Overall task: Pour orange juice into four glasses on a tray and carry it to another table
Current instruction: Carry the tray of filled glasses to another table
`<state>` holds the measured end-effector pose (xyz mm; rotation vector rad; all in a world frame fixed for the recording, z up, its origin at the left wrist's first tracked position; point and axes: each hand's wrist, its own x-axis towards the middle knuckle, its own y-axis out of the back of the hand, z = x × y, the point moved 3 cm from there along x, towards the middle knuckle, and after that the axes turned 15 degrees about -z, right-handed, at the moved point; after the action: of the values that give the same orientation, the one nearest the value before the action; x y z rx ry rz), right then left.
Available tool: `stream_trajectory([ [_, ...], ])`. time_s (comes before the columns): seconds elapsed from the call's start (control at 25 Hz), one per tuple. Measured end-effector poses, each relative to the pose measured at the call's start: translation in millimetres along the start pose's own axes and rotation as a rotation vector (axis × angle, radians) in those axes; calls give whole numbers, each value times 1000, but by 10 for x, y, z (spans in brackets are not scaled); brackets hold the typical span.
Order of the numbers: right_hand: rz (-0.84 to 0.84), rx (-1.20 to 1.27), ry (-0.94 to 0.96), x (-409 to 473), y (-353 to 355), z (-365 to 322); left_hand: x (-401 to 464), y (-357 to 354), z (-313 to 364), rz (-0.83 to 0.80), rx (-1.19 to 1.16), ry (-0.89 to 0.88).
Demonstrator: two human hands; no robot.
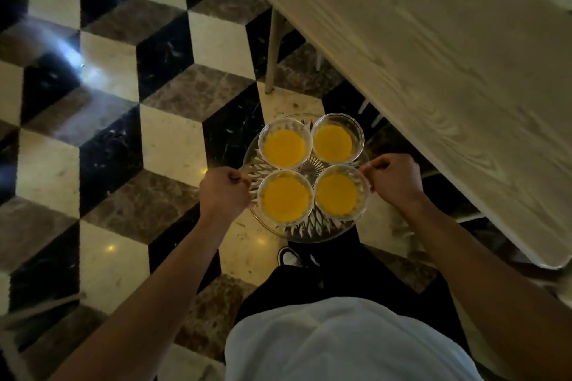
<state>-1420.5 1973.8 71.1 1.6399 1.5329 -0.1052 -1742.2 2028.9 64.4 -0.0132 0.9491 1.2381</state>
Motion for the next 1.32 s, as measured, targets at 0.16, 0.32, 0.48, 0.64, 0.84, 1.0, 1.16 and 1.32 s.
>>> stream_trajectory([
  [0.16,31,85,-32,396,280,-84,483,-32,492,-30,49,-16],
  [0.32,65,163,-45,732,505,-105,790,-103,918,-8,149,-68],
  [0.48,134,181,-103,1119,882,-132,1181,-242,1496,-54,166,-71],
  [0.64,160,201,-144,1399,1308,-111,1520,-477,2049,-112,221,-114],
  [0.84,239,262,-189,1579,1718,26,1913,-828,2545,-174,300,-167],
  [1.0,308,357,-266,1664,1928,192,2185,-1110,2957,-275,336,-239],
  [1.16,385,442,-344,1710,2064,319,2444,-1385,3286,-358,351,-278],
  [1.32,479,496,-420,1720,2128,370,2754,-1630,3670,-451,497,-365],
])
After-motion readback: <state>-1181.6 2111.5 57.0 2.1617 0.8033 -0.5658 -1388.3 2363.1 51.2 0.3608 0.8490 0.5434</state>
